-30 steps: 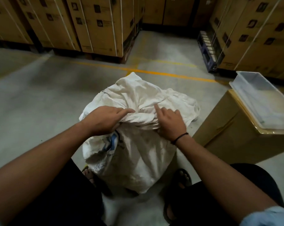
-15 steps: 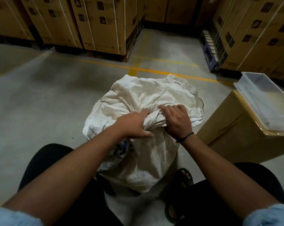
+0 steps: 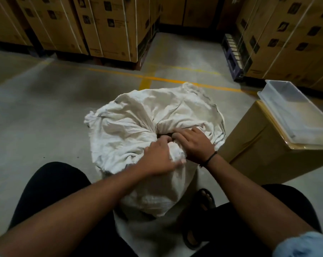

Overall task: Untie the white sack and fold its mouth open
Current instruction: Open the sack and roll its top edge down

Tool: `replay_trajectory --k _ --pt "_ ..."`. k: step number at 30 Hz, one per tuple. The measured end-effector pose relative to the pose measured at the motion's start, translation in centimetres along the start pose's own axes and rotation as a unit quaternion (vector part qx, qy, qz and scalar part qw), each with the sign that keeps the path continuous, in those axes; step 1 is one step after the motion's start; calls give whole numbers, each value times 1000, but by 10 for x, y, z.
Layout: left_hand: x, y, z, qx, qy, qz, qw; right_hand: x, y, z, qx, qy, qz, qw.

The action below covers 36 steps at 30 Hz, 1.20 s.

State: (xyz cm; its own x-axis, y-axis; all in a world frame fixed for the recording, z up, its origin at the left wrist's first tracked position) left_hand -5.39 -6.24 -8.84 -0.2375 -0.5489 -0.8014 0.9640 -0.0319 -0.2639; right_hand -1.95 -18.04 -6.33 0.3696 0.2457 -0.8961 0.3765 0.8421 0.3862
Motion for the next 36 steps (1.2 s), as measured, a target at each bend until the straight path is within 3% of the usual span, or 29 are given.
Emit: replay_trajectory --k 2,3,5,7,9,11,12,15,17,18,22,26,31,34,36 --pt "-21 18 -7 -8 -50 -77 996 1 2 -4 26 -45 27 998" --pt "-26 23 -8 17 -14 -103 994 5 4 -7 30 -56 18 998" --pt "-23 28 -16 57 97 -97 989 18 13 -14 35 -10 -74 997" --pt "-12 26 -15 88 227 2 970 34 10 -16 70 90 -206 972" --pt "8 6 5 219 298 112 922 41 -1 -13 118 161 -291 936" --pt "17 -15 20 341 292 183 875 37 -6 -10 114 145 -299 936" --pt "15 -16 20 352 270 196 874 35 -6 -9 102 119 -283 946" --pt "5 5 1 237 207 69 947 30 -6 -5 84 45 -209 973" --pt "6 13 -18 190 197 -49 961 27 -7 -10 55 -1 -151 987" --pt "6 14 -24 185 206 -72 958 24 -10 -12 48 -26 -107 993" --pt "4 21 -44 194 238 -22 951 17 -26 -4 113 -78 -10 990" --pt "-38 34 -74 191 271 110 937 19 -33 11 142 -85 -23 986" --pt "-85 40 -97 66 271 183 943 27 -33 19 168 -56 -81 981" --pt "-69 32 -80 111 305 176 929 35 -33 31 228 16 -199 953" --pt "-61 25 -64 156 310 175 921 33 -33 22 221 71 -283 930"
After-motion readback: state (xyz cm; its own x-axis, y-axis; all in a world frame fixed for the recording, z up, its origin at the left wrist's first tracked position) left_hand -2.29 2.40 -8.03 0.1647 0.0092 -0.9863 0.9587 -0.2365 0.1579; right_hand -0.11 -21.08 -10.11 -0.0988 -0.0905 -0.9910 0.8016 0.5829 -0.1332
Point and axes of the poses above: each hand's wrist, its own y-axis towards the middle knuckle, its own x-axis out of the palm, z = x × y, the point moved 7 cm from there along y, towards the middle knuckle, and after that the axes turned 10 degrees about -x, right-handed, at the moved point
